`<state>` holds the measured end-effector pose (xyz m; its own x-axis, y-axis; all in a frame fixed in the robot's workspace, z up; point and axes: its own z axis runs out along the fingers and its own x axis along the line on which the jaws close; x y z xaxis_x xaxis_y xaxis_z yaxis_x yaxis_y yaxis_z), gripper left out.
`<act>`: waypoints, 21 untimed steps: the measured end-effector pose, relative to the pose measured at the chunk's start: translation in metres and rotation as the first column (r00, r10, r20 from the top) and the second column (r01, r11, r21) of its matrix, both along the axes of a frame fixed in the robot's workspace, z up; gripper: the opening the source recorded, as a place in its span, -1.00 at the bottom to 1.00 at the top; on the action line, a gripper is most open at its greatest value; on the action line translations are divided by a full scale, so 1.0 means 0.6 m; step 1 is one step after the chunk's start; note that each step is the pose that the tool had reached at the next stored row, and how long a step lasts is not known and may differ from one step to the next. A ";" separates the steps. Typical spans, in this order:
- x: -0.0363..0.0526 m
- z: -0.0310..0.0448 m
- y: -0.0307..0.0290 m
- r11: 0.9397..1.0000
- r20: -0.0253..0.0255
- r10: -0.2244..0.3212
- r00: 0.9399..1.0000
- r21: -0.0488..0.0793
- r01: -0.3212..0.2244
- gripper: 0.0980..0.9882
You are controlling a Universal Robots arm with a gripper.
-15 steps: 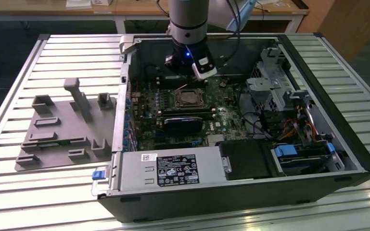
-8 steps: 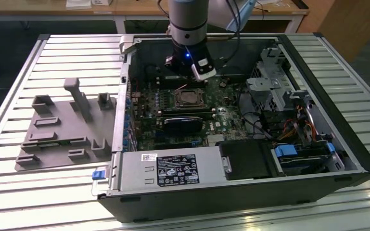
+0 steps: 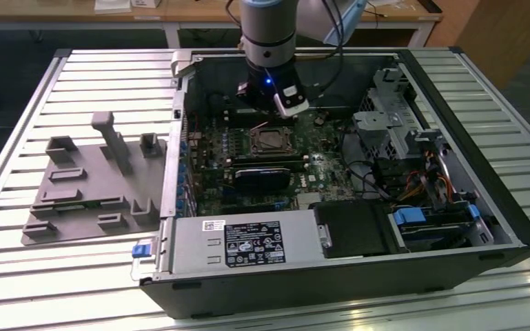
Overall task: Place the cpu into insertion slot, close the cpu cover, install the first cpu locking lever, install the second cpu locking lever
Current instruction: 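Install the first cpu locking lever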
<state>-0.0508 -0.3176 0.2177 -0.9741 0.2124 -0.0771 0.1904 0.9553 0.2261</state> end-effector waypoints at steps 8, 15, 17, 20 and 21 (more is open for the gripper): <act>-0.002 -0.007 0.0006 1.000 0.009 0.000 1.000 -0.007 0.000 -0.99; -0.002 -0.007 0.0007 1.000 0.010 0.000 1.000 -0.012 0.000 -0.99; -0.003 -0.009 0.0009 1.000 0.024 0.000 1.000 -0.015 0.000 -0.99; -0.005 -0.011 0.0009 1.000 0.050 0.000 0.999 -0.020 0.001 -0.99; -0.005 -0.011 0.0010 1.000 0.052 0.000 0.999 -0.021 0.001 -0.99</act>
<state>-0.0537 -0.3170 0.2110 -0.9686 0.2106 -0.1323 0.1792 0.9598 0.2160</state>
